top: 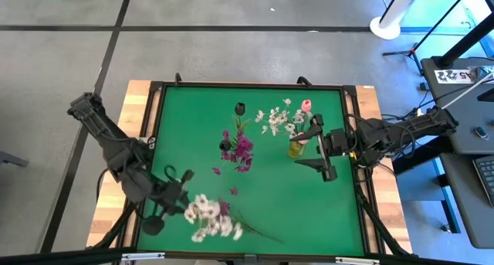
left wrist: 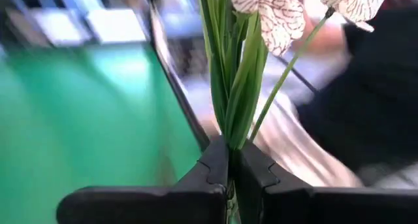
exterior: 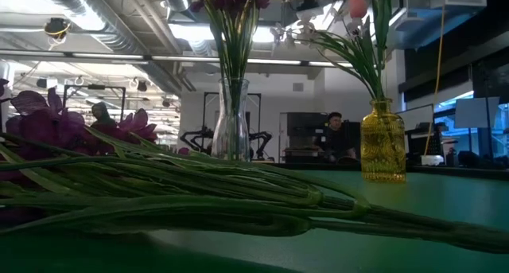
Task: Sort flowers into vase by color
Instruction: Put the white flower into the yellow vase
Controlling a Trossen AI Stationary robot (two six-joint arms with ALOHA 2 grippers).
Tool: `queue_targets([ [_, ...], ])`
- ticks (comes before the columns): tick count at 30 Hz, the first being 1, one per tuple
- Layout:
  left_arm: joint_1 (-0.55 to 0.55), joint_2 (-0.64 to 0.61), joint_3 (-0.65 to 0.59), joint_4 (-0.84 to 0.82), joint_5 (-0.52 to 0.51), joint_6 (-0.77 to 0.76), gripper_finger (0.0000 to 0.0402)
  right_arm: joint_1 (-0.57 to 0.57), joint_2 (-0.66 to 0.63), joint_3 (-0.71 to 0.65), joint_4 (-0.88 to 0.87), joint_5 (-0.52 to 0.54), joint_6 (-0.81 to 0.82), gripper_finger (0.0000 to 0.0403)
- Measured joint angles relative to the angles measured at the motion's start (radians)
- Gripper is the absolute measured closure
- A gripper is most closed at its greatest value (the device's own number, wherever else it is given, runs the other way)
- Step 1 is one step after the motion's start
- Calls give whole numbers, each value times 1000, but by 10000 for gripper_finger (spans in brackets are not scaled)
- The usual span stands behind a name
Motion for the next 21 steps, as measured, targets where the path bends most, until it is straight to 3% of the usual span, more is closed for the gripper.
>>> queue_targets([
  [5,40,-4,2,292,-331,351,401,0,0,0,1,0,0,118],
  [7,73,-4,2,403,-374,472,401,0,0,0,1,0,0,118],
  [10,139,-4,2,570,-365,562,401,0,3,0,3,1,-1,118],
  [14,234,-4,2,714,-299,573,401,0,28,0,39,11,-17,118],
  [21,409,-4,2,831,-101,416,401,0,111,0,239,31,-139,118],
])
